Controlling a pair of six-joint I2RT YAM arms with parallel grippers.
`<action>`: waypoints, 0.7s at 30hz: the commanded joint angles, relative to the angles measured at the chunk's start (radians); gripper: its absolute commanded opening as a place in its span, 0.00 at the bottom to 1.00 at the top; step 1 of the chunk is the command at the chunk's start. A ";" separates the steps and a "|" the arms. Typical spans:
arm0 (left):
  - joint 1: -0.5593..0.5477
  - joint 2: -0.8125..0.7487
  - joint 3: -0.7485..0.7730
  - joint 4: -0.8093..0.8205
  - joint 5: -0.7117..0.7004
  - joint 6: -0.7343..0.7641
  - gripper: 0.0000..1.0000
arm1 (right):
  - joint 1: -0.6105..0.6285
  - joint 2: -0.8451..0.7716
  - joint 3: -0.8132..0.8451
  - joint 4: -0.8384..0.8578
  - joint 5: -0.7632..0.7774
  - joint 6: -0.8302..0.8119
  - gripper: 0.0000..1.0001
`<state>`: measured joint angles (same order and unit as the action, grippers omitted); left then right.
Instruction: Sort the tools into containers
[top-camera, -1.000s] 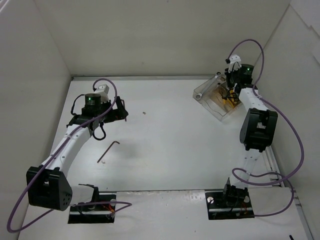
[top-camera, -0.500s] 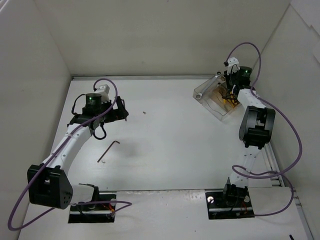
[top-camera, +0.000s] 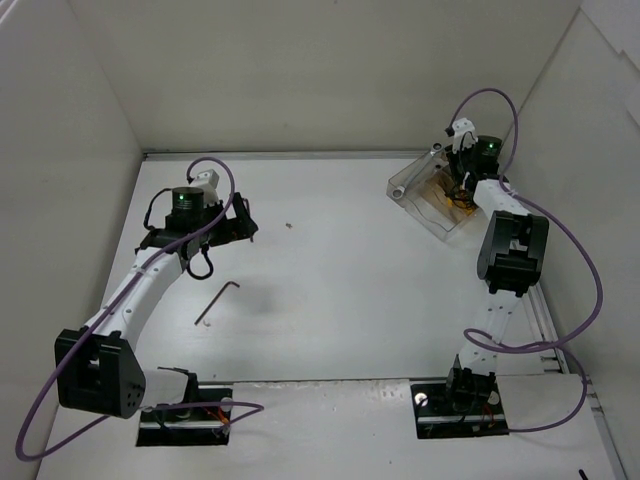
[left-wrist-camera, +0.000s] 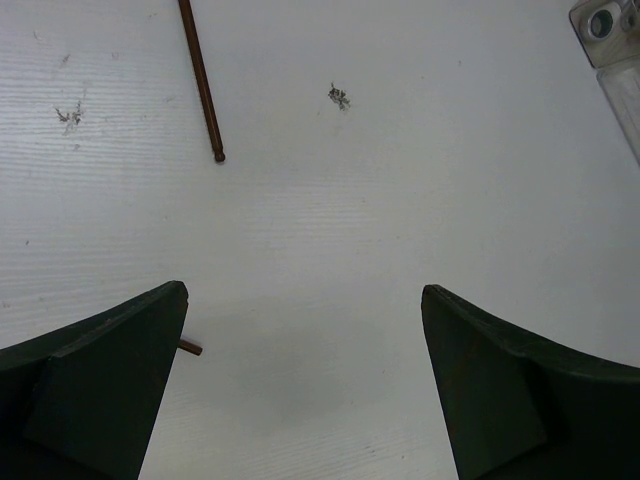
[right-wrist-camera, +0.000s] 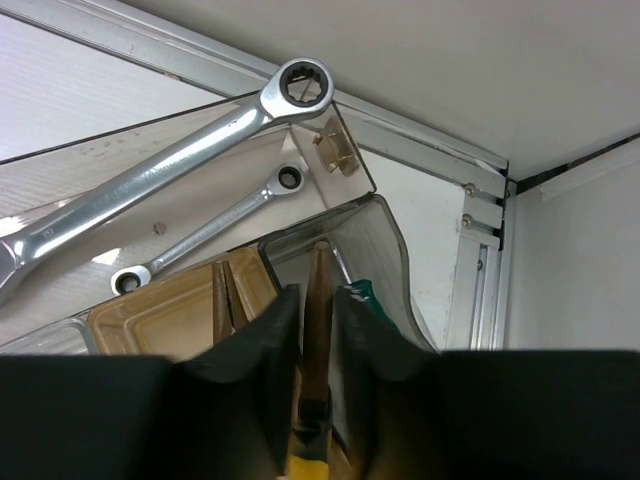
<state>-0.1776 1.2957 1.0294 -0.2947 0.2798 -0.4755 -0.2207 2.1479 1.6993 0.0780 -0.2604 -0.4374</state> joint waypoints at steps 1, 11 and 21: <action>-0.008 -0.007 0.014 0.042 0.005 -0.006 1.00 | -0.011 -0.045 0.000 0.131 0.027 -0.032 0.23; -0.008 -0.027 0.001 0.032 0.004 -0.005 1.00 | -0.003 -0.080 -0.012 0.129 0.010 0.002 0.40; -0.008 -0.064 -0.008 -0.023 -0.094 -0.015 1.00 | 0.018 -0.232 -0.029 0.177 -0.074 0.427 0.56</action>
<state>-0.1780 1.2774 1.0019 -0.3111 0.2462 -0.4793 -0.2127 2.0659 1.6489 0.1299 -0.2878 -0.2436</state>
